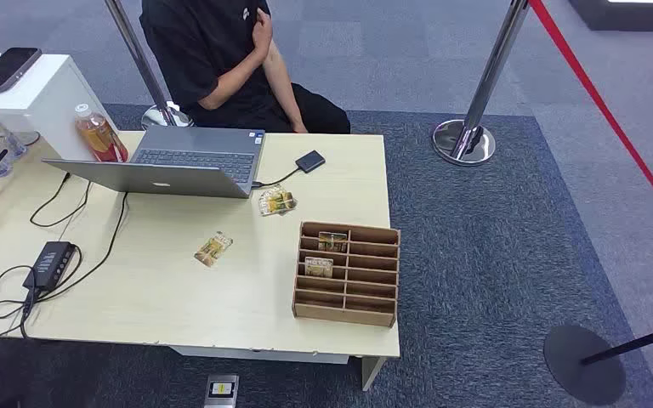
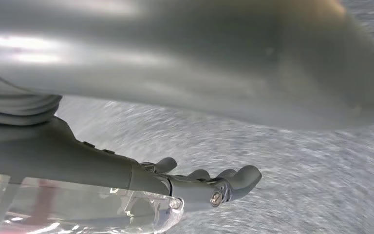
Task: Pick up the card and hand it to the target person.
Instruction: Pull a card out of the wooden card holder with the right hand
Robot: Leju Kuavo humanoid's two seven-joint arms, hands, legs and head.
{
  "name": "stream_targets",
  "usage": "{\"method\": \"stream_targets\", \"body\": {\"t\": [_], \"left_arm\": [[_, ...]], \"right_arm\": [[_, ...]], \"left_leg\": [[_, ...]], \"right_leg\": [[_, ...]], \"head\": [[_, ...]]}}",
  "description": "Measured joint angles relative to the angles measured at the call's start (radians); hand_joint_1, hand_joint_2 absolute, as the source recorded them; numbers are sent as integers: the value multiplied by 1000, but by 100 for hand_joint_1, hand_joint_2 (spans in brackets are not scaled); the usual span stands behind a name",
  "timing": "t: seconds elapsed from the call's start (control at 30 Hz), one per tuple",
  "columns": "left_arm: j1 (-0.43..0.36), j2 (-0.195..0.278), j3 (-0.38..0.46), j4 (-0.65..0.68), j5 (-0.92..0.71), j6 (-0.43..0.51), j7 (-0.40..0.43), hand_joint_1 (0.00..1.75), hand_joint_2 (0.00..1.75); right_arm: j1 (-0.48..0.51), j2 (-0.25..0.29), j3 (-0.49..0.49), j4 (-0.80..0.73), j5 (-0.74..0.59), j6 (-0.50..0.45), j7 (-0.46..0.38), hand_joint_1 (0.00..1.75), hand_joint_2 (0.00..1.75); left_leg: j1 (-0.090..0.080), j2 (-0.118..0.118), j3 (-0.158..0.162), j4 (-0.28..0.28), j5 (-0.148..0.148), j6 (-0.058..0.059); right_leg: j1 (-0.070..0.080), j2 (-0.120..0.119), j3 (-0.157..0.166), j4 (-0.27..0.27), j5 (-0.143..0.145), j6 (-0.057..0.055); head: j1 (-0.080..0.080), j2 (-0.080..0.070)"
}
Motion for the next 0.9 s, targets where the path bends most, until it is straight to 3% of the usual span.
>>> {"method": "stream_targets", "body": {"t": [0.3, 0.63, 0.7, 0.8, 0.9], "left_arm": [[-2, -1, 9, 4, -12, -1, -1, 0, 0], [-4, -3, 17, 8, -11, 4, 3, 0, 0], [-6, -5, 18, 8, -9, 11, 7, 0, 0], [-11, -9, 23, 8, -4, 23, 13, 0, 0], [-14, -11, 25, 8, -1, 25, 13, 0, 0]], "right_arm": [[-60, -31, -23, -66, -162, -45, -229, 0, 0], [-68, -1, 158, -277, -340, -103, -346, 0, 0], [-58, 38, 239, -399, -379, -126, -382, 0, 0], [-35, 109, 447, -636, -424, -186, -460, 0, 0], [7, 159, 661, -846, -366, -200, -439, 0, 0]], "left_leg": [[0, 0, 0, 0, 0, 0], [0, 0, 0, 0, 0, 0], [-1, 1, 0, 0, 0, 0], [-1, 5, 1, 0, 1, 0], [0, 5, 1, 0, 1, -1]], "right_leg": [[0, 0, 0, 0, 0, 0], [0, 0, 0, 1, 0, 0], [0, 0, 0, 2, 0, 0], [-1, 2, -2, 3, 1, -2], [-1, 3, -2, 3, 1, -2]], "head": [[0, 0], [0, 0], [1, 0], [1, 0], [1, 0]]}}
